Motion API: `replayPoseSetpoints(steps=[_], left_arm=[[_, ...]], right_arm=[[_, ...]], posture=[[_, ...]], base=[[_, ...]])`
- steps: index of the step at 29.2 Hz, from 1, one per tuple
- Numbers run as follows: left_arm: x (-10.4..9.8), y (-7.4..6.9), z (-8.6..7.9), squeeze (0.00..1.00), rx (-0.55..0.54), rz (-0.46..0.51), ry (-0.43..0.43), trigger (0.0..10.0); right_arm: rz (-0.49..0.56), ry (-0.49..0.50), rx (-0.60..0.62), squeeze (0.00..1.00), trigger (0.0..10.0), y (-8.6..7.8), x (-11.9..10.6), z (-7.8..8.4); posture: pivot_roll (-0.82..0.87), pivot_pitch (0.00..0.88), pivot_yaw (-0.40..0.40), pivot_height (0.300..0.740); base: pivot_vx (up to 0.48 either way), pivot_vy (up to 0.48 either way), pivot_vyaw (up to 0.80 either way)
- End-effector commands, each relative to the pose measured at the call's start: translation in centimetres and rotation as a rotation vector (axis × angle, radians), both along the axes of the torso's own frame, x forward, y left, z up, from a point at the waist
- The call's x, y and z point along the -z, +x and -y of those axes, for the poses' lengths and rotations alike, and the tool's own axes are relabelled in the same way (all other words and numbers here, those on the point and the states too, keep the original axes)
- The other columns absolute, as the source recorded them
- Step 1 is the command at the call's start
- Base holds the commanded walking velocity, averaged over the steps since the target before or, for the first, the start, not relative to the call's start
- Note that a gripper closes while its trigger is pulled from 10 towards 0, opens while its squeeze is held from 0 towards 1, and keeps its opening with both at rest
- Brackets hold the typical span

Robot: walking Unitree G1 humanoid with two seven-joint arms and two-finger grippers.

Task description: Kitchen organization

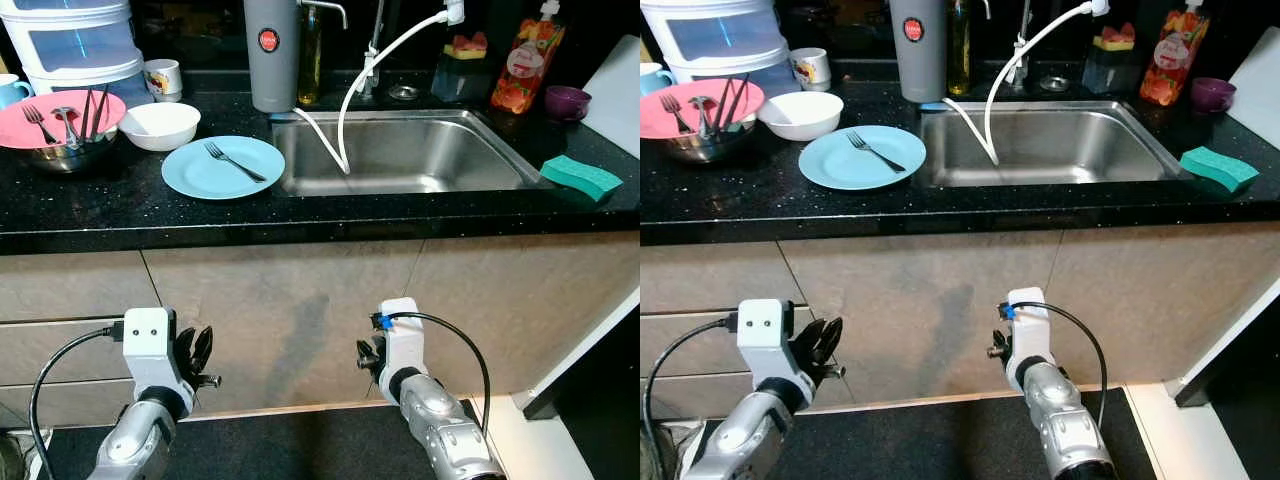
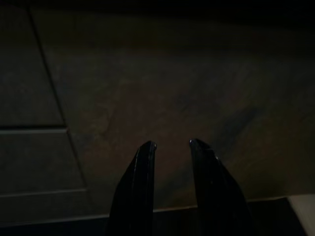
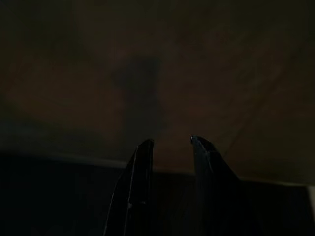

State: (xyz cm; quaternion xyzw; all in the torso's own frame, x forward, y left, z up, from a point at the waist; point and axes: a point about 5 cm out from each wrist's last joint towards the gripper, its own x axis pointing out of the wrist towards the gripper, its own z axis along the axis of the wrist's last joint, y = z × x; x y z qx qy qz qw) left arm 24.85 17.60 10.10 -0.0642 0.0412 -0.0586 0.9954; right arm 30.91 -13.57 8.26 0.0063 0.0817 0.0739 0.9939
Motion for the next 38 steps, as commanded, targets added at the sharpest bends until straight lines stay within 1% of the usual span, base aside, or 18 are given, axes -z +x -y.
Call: replayPoseSetpoints(steps=[1,2,4,8,15,17,20,21,24,25,26,28,30,33,34,35,36,38], left_arm=[[0.7,-0.1,0.0,0.0,0.003,-0.003,0.03,10.0],[0.7,0.0,0.1,0.0,0.013,0.011,0.039,10.0],[0.6,0.2,0.0,0.0,0.006,0.014,0.024,10.0],[0.5,0.4,-0.2,0.0,0.005,0.014,0.017,10.0],[0.6,-0.2,0.7,0.0,0.011,0.045,0.043,10.0],[1.0,-0.3,1.2,0.0,-0.021,0.036,0.02,10.0],[1.4,-0.2,1.3,0.0,-0.033,0.025,-0.016,10.0],[1.5,-0.2,1.0,0.0,-0.038,0.021,-0.001,10.0],[1.6,0.0,0.3,0.0,-0.07,0.012,0.013,10.0],[1.6,0.1,-0.4,0.0,-0.091,0.015,0.025,10.0],[1.6,0.1,-0.4,0.0,-0.091,0.015,0.025,10.0],[1.7,-0.1,-1.2,0.0,-0.13,0.016,0.023,10.0],[1.8,-0.3,-1.4,0.0,-0.15,0.003,-0.001,10.0],[1.9,-0.2,-0.9,0.0,-0.129,0.003,0.029,10.0],[2.1,0.2,-0.1,0.0,-0.115,-0.014,0.022,10.0],[2.2,0.4,0.3,0.0,-0.11,-0.02,0.017,10.0],[2.5,0.5,0.7,0.0,-0.095,-0.039,0.068,10.0],[2.6,0.9,1.3,0.0,-0.064,-0.054,0.14,10.0]], right_arm=[[0.036,0.016,0.07,0.0,10.0,-0.1,0.2,0.9],[0.049,0.021,0.09,0.0,10.0,-0.1,0.2,1.2],[0.064,0.0,0.124,0.0,10.0,0.0,0.1,1.6],[0.066,0.006,0.148,0.0,10.0,0.0,0.2,2.1],[0.058,-0.006,0.133,0.0,10.0,-0.3,0.8,3.1],[0.061,-0.006,0.128,0.0,10.0,-0.5,1.0,3.4],[0.074,0.02,0.119,0.0,10.0,-0.6,0.7,3.1],[0.056,0.011,0.086,0.0,10.0,-0.7,0.7,2.5],[0.039,0.002,0.041,0.0,10.0,-0.8,1.1,1.7],[0.002,-0.032,0.023,0.0,10.0,-0.8,1.8,1.3],[0.002,-0.032,0.023,0.0,10.0,-0.8,1.8,1.3],[-0.036,-0.041,0.002,0.0,10.0,-0.9,2.6,0.8],[-0.048,-0.044,-0.022,0.0,10.0,-1.0,2.9,0.6],[-0.068,-0.051,-0.013,0.0,10.0,-1.1,3.3,1.0],[-0.075,-0.046,-0.001,0.0,10.0,-1.1,3.3,1.6],[-0.077,-0.044,0.002,0.0,10.0,-1.0,3.2,1.8],[-0.099,-0.07,-0.008,0.0,10.0,-1.2,3.3,1.9],[-0.113,-0.102,-0.03,0.0,10.0,-1.3,2.9,1.9]], posture=[[0.02,0.042,0.02,0.74],[0.02,0.041,0.021,0.74],[0.02,0.043,0.024,0.74],[0.02,0.058,0.028,0.74],[0.02,0.082,-0.008,0.74],[-0.01,0.071,-0.02,0.74],[-0.04,0.07,-0.018,0.74],[-0.04,0.052,-0.017,0.74],[-0.04,0.06,-0.021,0.74],[-0.04,0.074,-0.019,0.74],[-0.04,0.074,-0.019,0.74],[-0.03,0.056,-0.004,0.74],[-0.01,0.065,-0.005,0.74],[-0.01,0.06,-0.013,0.74],[-0.04,0.078,-0.026,0.74],[-0.04,0.078,-0.026,0.74],[-0.05,0.053,-0.038,0.74],[-0.07,0.049,-0.058,0.74]], base=[[0.0,0.0,0.0],[0.0,0.0,0.0],[0.0,0.0,0.0],[0.0,0.0,0.0],[0.0,0.0,0.0],[0.0,0.0,0.0],[0.0,0.0,0.0],[0.0,0.0,0.0],[0.0,0.0,0.0],[0.0,0.0,0.0],[0.0,0.0,0.0],[0.0,0.0,0.0],[0.0,0.0,0.0],[0.0,0.0,0.0],[0.0,0.0,0.0],[0.0,0.0,0.0],[0.0,0.0,0.0],[0.0,0.0,0.0]])
